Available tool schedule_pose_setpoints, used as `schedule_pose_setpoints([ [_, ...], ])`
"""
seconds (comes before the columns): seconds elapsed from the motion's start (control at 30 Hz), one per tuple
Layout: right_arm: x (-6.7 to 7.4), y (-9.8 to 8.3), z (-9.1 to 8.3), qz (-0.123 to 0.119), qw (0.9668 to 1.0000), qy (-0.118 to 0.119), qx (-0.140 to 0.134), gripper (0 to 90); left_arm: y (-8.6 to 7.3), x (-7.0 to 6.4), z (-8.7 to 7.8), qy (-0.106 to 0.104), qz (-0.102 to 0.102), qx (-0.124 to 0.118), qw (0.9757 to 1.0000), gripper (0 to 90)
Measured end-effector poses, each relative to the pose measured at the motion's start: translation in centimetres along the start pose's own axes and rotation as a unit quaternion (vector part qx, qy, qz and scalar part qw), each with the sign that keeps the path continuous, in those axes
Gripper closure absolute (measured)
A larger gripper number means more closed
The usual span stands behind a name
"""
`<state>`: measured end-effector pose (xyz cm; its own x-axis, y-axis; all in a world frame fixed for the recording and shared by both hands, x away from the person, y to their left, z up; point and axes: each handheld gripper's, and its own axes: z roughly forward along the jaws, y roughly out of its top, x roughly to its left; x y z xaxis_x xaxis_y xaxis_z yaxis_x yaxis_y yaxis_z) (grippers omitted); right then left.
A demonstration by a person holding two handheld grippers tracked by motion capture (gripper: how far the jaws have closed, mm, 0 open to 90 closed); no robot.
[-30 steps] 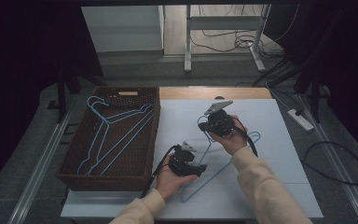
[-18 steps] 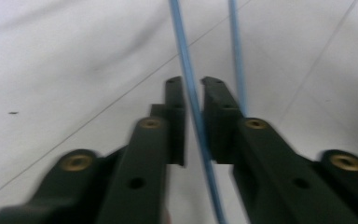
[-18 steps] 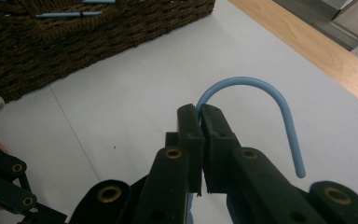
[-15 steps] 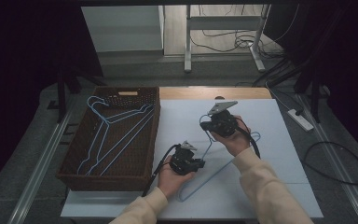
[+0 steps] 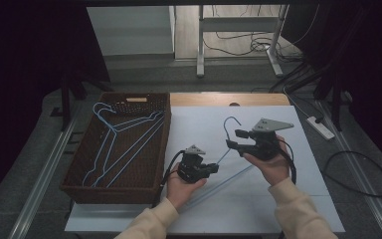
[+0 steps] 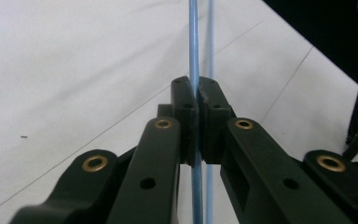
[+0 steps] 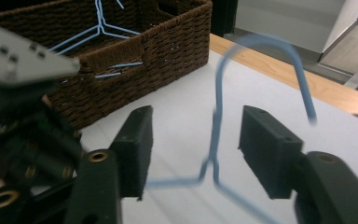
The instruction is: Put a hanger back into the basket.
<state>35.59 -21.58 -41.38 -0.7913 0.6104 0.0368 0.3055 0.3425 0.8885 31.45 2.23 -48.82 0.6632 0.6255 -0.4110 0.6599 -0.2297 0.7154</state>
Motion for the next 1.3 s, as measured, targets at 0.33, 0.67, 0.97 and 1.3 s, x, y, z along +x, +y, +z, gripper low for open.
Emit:
schedule_pose_setpoints([
  [0.33,0.0,-4.3,-4.2,0.031,0.9994,-0.006,-0.014,35.8,1.1,-0.6,-2.2,-0.017,-0.002,-0.031,0.9994,86.4],
  [0.67,-0.3,-6.7,-5.3,0.036,0.9992,-0.006,-0.013,30.6,2.2,-1.2,-4.4,-0.030,-0.001,-0.059,0.9978,86.3],
  [0.97,-0.7,-8.0,-5.7,0.042,0.9990,-0.016,-0.008,27.0,3.6,-1.9,-7.7,-0.041,0.015,-0.096,0.9945,86.3],
  [1.3,-1.1,-8.9,-5.4,0.046,0.9987,-0.020,0.011,26.8,4.3,-0.6,-13.1,-0.040,0.027,-0.138,0.9892,86.3],
])
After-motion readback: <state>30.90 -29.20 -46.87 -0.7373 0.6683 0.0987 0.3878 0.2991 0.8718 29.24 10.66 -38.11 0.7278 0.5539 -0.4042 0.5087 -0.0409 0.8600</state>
